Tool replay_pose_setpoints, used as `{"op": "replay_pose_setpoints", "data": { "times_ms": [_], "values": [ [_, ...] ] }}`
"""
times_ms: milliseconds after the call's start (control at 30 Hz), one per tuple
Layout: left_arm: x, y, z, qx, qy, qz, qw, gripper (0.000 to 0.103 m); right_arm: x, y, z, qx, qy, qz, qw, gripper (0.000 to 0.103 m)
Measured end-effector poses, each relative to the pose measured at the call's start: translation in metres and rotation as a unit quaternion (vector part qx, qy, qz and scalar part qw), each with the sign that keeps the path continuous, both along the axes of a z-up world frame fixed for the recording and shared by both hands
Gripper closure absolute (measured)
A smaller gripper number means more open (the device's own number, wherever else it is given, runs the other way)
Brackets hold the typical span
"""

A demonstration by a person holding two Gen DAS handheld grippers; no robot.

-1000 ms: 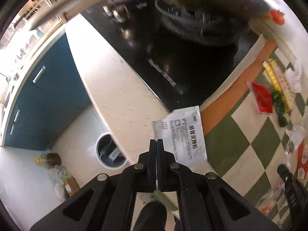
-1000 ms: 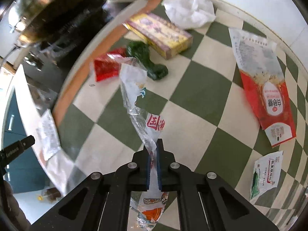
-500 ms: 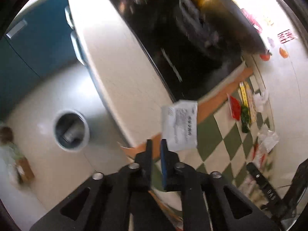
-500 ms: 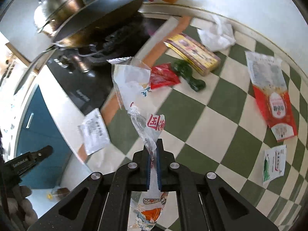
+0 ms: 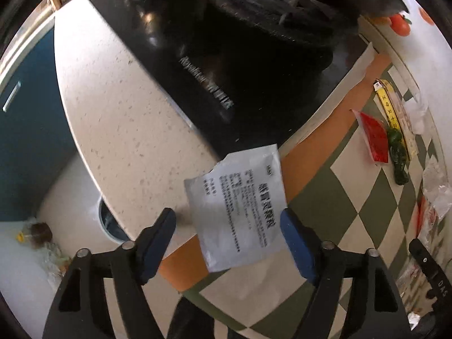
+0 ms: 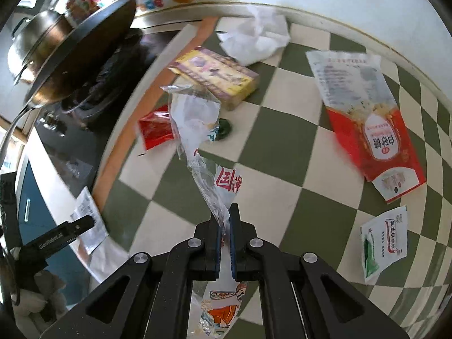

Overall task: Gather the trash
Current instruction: 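Grasp the white sachet with the left gripper while the right grasps the clear plastic bag, then carry the sachet and plastic bag to the bin and release both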

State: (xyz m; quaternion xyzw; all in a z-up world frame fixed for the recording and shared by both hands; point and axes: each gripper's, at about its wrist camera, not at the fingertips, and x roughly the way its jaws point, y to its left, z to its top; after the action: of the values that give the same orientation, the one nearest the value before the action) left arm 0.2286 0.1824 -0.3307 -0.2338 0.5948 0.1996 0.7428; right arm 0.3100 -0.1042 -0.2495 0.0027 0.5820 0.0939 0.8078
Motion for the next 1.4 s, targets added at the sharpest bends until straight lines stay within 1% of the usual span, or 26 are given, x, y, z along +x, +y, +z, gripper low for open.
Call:
{"op": "replay_pose_setpoints", "data": {
  "times_ms": [33, 67, 167, 267, 367, 467, 600, 700, 800, 900, 967, 1067, 1100, 1133, 1167, 1200, 1267, 1300, 1333, 1367, 1400],
  "values": [
    [0.002, -0.005, 0.002, 0.019, 0.003, -0.009, 0.9998, 0.083, 0.003, -0.003, -0.004, -0.001, 0.003, -0.005, 1.0, 0.098],
    [0.005, -0.01, 0.002, 0.027, 0.01, -0.017, 0.9994, 0.1, 0.005, -0.006, -0.007, -0.001, 0.005, -0.009, 1.0, 0.098],
    [0.007, -0.015, 0.002, 0.037, 0.013, -0.02, 0.999, 0.103, 0.008, -0.011, -0.014, -0.004, 0.01, -0.014, 1.0, 0.098],
    [0.0, -0.018, 0.007, 0.032, 0.002, -0.013, 0.9994, 0.103, 0.008, -0.014, -0.014, -0.002, 0.012, -0.013, 1.0, 0.098],
    [-0.019, -0.015, 0.03, 0.027, -0.028, 0.0, 0.9992, 0.103, 0.006, -0.014, -0.007, 0.0, 0.007, -0.005, 1.0, 0.098],
    [-0.036, -0.002, 0.053, 0.023, -0.054, 0.01, 0.9983, 0.103, 0.004, -0.01, 0.001, 0.005, 0.002, 0.008, 1.0, 0.098],
    [-0.065, 0.017, 0.084, 0.04, -0.081, 0.025, 0.9956, 0.103, -0.003, 0.002, 0.011, 0.021, 0.004, 0.029, 0.999, 0.098],
    [-0.089, 0.039, 0.097, 0.052, -0.093, 0.047, 0.9932, 0.103, -0.013, 0.027, 0.018, 0.035, 0.009, 0.063, 0.997, 0.098],
    [-0.114, 0.062, 0.104, 0.055, -0.096, 0.073, 0.9912, 0.103, -0.032, 0.068, 0.023, 0.054, 0.016, 0.113, 0.992, 0.098],
    [-0.152, 0.088, 0.108, 0.063, -0.092, 0.104, 0.9883, 0.103, -0.059, 0.119, 0.023, 0.073, 0.027, 0.169, 0.983, 0.098],
    [-0.181, 0.109, 0.103, 0.066, -0.083, 0.127, 0.9862, 0.103, -0.081, 0.156, 0.016, 0.084, 0.038, 0.208, 0.974, 0.098],
    [-0.23, 0.142, 0.081, 0.06, -0.062, 0.171, 0.9815, 0.103, -0.12, 0.217, -0.009, 0.09, 0.061, 0.267, 0.958, 0.098],
    [-0.253, 0.158, 0.066, 0.053, -0.051, 0.191, 0.9789, 0.103, -0.135, 0.238, -0.022, 0.089, 0.07, 0.286, 0.951, 0.098],
    [-0.267, 0.167, 0.054, 0.046, -0.043, 0.204, 0.977, 0.103, -0.148, 0.255, -0.035, 0.088, 0.075, 0.301, 0.946, 0.098],
    [-0.281, 0.176, 0.038, 0.037, -0.035, 0.215, 0.9752, 0.103, -0.166, 0.277, -0.054, 0.082, 0.082, 0.321, 0.94, 0.098],
    [-0.298, 0.187, 0.019, 0.026, -0.027, 0.229, 0.9727, 0.103, -0.179, 0.291, -0.071, 0.078, 0.088, 0.333, 0.936, 0.098],
    [-0.331, 0.211, -0.035, 0.004, -0.008, 0.256, 0.9666, 0.103, -0.203, 0.321, -0.116, 0.07, 0.109, 0.351, 0.927, 0.098],
    [-0.341, 0.218, -0.054, -0.007, -0.004, 0.264, 0.9646, 0.103, -0.214, 0.335, -0.145, 0.063, 0.118, 0.359, 0.924, 0.098],
    [-0.353, 0.228, -0.088, -0.026, 0.002, 0.275, 0.9611, 0.103, -0.222, 0.346, -0.171, 0.058, 0.126, 0.363, 0.921, 0.098],
    [-0.364, 0.237, -0.124, -0.044, 0.007, 0.286, 0.9571, 0.103, -0.229, 0.358, -0.208, 0.05, 0.137, 0.367, 0.919, 0.098],
    [-0.368, 0.242, -0.148, -0.059, 0.009, 0.291, 0.9548, 0.103, -0.234, 0.366, -0.236, 0.045, 0.144, 0.368, 0.917, 0.098]
  ]
}}
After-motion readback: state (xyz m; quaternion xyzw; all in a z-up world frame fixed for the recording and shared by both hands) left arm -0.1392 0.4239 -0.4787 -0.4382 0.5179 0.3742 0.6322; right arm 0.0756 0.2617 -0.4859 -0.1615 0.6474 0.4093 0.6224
